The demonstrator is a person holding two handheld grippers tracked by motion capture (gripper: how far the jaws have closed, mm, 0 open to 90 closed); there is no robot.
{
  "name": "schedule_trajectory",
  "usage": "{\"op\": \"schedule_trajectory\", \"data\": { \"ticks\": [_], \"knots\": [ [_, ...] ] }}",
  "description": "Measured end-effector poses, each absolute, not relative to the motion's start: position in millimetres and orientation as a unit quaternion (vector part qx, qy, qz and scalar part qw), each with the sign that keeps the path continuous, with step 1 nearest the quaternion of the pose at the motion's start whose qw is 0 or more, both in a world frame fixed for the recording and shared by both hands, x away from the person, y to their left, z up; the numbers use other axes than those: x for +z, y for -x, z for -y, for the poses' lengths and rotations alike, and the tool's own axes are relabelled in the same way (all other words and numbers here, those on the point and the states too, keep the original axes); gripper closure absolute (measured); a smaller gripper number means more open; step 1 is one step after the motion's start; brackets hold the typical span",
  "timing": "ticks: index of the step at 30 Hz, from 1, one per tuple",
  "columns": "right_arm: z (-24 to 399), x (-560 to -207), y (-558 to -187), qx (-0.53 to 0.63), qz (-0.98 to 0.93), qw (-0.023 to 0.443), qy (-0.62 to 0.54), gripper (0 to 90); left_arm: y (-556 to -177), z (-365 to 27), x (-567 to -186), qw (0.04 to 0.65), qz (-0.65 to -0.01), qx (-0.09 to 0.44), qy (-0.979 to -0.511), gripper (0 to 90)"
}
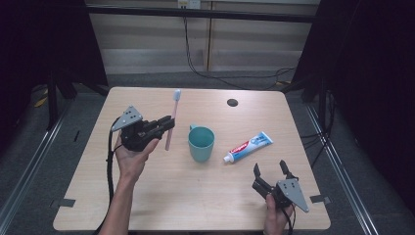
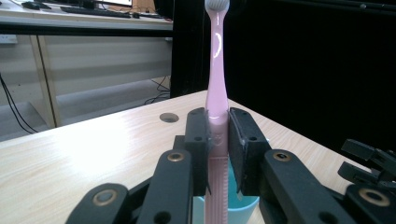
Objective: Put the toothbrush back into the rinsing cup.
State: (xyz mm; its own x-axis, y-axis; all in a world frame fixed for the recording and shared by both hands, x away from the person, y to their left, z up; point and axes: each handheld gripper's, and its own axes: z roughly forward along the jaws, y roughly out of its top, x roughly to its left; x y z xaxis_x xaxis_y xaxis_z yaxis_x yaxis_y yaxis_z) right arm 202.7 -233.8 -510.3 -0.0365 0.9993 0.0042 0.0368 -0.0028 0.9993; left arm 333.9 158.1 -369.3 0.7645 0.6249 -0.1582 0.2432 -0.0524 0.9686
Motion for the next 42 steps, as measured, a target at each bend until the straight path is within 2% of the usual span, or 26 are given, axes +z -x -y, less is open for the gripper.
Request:
{"op": "schedule_trajectory", "data": {
  "ticks": [4,9,19,27,37,42],
  "knots": [
    [234,-510,-203,0.501,-0.516,0.482,-0.501,13.1,-335,-154,-367,0.616,-0.304,0.158,-0.709,78.6],
    [234,-510,-203,0.501,-0.517,0.481,-0.499,13.1,-338,-147,-364,0.624,-0.299,0.139,-0.709,78.7],
    [234,-510,-203,0.501,-0.519,0.481,-0.499,13.1,-345,-123,-360,0.601,-0.282,0.157,-0.731,78.7],
    [234,-510,-203,0.501,-0.518,0.482,-0.499,13.1,-352,-104,-354,0.614,-0.265,0.15,-0.728,78.7],
    [234,-510,-203,0.502,-0.518,0.481,-0.498,13.1,-364,-82,-368,0.599,-0.251,0.174,-0.74,78.6],
    [234,-510,-203,0.503,-0.517,0.48,-0.499,13.1,-369,-75,-373,0.606,-0.262,0.179,-0.73,78.6]
  ]
}}
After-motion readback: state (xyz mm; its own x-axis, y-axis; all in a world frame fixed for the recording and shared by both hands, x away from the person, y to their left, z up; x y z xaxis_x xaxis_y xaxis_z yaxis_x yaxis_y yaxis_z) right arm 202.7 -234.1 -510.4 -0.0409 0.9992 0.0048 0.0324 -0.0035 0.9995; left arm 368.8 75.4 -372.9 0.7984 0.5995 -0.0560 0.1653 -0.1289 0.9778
